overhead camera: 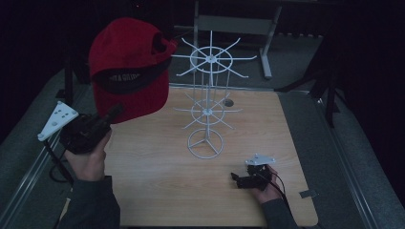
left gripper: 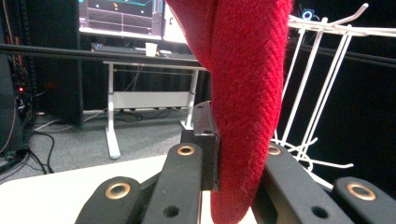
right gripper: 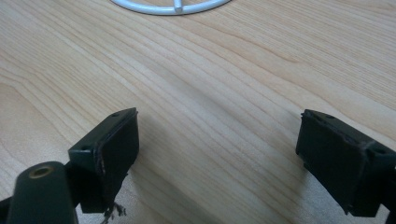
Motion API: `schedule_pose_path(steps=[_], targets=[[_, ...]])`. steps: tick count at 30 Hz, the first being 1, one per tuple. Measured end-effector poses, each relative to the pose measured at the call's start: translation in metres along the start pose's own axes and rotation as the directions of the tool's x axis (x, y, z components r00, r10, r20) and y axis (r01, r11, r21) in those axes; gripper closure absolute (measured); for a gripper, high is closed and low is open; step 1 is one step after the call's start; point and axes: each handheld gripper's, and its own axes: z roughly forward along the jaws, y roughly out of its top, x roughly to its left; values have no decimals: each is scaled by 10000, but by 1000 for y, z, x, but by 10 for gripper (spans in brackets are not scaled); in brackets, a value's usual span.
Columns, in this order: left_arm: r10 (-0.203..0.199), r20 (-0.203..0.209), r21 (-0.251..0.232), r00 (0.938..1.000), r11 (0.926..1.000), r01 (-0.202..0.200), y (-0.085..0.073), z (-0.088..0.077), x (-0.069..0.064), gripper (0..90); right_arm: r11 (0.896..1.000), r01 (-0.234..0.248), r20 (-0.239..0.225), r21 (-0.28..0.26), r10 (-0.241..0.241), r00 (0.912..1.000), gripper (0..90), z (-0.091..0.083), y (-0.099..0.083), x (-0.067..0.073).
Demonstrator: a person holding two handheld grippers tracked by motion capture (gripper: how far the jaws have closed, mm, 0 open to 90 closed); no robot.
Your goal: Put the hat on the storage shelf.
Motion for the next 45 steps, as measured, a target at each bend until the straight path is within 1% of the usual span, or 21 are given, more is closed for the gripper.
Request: schedule_pose_path(steps=[8, 16, 20, 22, 28, 33, 45], targets=[[-20, 101, 48, 9999, 10000, 19, -4, 0, -2, 860, 10000, 0, 3, -1, 0, 10000, 131, 0, 0, 0], [-91, 206, 197, 9997, 9998, 87, -11, 1, -2, 860, 10000, 9, 7, -5, -9, 10000, 131, 0, 0, 0], [-46, 222, 267, 9997, 9996, 40, -15, 2, -3, 860, 10000, -6, 3, -4, 6, 10000, 131, 0, 0, 0], [-90, 207, 287, 9997, 9996, 84, -18, 4, -3, 860, 10000, 1, 6, -7, -1, 10000, 131, 0, 0, 0], [-289, 182, 591, 9994, 9979, 277, -30, 8, -1, 860, 10000, -8, 11, -20, 8, 10000, 131, 0, 0, 0], [-376, 178, 830, 9991, 9959, 360, -40, 14, 0, 860, 10000, -10, 13, -21, 10, 10000, 131, 0, 0, 0], [-523, 149, 1450, 9985, 9882, 496, -68, 29, -2, 859, 10000, -3, 14, -33, 3, 10000, 131, 0, 0, 0]])
